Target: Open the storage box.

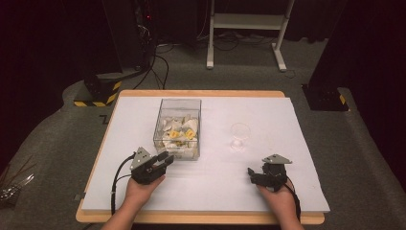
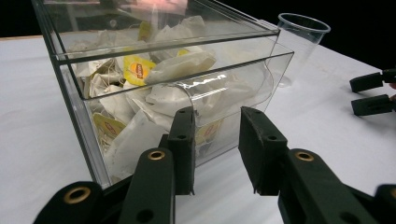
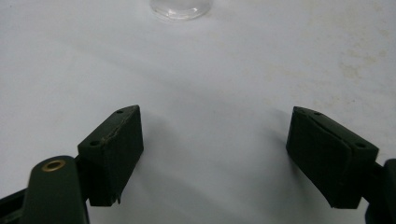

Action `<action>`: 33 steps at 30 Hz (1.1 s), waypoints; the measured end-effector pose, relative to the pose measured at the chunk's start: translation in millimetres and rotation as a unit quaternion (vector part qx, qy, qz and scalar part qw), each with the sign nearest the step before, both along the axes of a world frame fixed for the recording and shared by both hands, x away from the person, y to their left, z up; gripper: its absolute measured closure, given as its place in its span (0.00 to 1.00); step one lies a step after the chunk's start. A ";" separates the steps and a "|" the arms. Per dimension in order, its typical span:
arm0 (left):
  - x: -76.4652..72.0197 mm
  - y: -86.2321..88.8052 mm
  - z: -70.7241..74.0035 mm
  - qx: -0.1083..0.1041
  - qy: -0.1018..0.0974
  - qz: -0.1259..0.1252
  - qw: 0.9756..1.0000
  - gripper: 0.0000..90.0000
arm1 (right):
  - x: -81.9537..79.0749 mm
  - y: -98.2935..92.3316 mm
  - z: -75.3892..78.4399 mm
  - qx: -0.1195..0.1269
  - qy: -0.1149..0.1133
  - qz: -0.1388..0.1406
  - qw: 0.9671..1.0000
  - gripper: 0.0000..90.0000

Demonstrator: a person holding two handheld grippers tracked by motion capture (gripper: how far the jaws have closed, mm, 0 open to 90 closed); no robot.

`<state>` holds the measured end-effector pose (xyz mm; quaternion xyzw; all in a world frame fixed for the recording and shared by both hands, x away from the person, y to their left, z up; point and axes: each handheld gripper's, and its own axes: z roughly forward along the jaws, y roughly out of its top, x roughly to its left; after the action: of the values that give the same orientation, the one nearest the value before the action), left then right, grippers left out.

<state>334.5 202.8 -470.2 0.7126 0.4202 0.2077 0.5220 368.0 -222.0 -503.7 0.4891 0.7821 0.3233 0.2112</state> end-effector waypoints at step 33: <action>-47.3 1.5 -2.4 0.007 -0.008 -0.013 1.000 0.76 | 0.0 0.0 0.0 0.000 0.000 0.000 1.000 0.21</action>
<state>287.3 204.3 -472.6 0.7201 0.4054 0.2091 0.5228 367.9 -222.0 -503.7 0.4890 0.7821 0.3232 0.2113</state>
